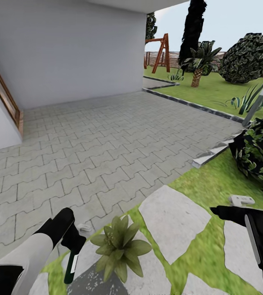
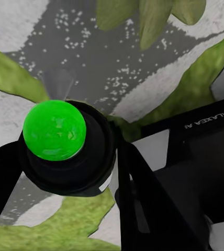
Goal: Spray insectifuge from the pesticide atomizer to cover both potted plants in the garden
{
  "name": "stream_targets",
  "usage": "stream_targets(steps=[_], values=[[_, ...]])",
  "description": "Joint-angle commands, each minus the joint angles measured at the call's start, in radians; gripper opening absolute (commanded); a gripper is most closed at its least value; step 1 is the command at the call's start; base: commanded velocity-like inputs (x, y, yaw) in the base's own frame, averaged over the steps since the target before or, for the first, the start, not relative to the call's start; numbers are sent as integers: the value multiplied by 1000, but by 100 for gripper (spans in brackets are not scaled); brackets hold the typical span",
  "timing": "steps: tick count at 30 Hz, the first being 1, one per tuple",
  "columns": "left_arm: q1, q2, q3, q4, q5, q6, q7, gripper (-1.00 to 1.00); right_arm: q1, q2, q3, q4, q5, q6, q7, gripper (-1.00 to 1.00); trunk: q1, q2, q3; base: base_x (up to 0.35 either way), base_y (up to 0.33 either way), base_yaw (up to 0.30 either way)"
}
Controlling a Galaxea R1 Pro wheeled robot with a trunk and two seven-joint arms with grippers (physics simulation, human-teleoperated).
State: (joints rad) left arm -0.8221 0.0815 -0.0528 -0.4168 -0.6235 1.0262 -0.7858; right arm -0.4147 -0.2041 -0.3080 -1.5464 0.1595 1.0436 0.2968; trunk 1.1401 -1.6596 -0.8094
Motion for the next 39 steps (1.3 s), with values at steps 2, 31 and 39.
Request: stream_targets(steps=[2, 31, 39], values=[[0, 0, -5, -2, -5, 3, -9, -100, -1, 0, 0, -1, 11, 4, 10, 100, 0, 0, -1, 0, 3, -197], [-4, 20, 8, -5, -7, 2, -6, -100, -1, -1, 0, 0, 14, 4, 9, 100, 0, 0, -1, 0, 0, -29], [-5, 19, 8, -6, -8, 2, -6, -100, -1, -1, 0, 0, 14, 4, 9, 100, 11, -21, -10, 0, 0, 0]])
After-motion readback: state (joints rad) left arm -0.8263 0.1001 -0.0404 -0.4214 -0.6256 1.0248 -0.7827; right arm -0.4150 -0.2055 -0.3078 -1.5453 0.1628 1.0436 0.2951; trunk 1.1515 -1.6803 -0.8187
